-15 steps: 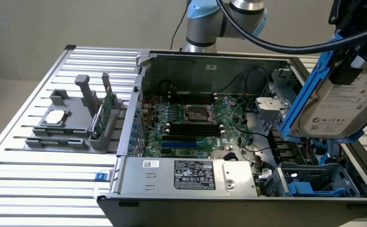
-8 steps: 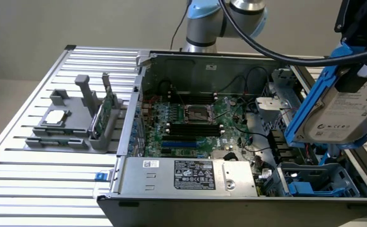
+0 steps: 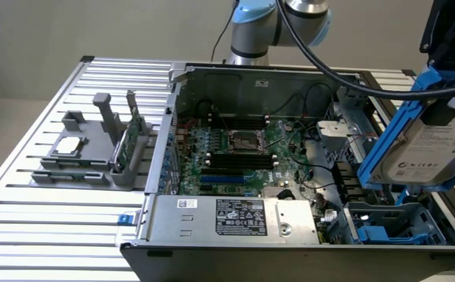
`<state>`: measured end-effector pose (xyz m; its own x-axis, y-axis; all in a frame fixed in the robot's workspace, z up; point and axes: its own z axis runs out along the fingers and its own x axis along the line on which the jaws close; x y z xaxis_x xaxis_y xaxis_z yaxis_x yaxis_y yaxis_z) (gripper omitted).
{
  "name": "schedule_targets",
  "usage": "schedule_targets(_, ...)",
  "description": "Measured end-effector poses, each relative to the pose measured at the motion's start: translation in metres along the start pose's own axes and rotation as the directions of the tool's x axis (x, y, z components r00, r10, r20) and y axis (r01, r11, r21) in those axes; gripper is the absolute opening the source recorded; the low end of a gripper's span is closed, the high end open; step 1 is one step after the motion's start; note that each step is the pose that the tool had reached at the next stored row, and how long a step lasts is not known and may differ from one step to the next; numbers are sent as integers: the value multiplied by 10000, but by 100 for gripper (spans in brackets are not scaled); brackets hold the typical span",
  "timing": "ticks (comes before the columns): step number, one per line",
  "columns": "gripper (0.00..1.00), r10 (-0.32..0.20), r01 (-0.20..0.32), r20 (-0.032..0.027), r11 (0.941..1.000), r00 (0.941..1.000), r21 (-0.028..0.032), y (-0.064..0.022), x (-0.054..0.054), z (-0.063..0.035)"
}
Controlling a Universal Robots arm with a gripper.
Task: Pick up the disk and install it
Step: 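Pick up the disk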
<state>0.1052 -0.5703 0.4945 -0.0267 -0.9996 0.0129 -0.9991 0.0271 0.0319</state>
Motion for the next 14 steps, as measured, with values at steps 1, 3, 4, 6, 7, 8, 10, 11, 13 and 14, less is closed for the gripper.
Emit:
schedule_targets(1,33,9,-9,-2,10000,10000,0,-2,2,18)
schedule_targets(3,33,25,-25,-4,10000,10000,0,-5,5,54)
schedule_targets(4,33,32,-32,-6,10000,10000,0,-8,6,71)
schedule_targets(6,33,47,-47,-7,10000,10000,-1,-10,9,108)
schedule_targets(7,33,54,-54,-7,10000,10000,0,-12,11,126)
schedule_targets(8,33,63,-63,-8,10000,10000,0,-13,13,146)
schedule_targets(10,33,75,-75,-15,10000,10000,0,-17,19,181)
schedule_targets(11,33,79,-79,-17,10000,10000,-1,-19,23,198)
schedule_targets(13,33,83,-83,-22,10000,10000,0,-26,31,233)
schedule_targets(14,33,84,-84,-23,10000,10000,0,-30,37,249)
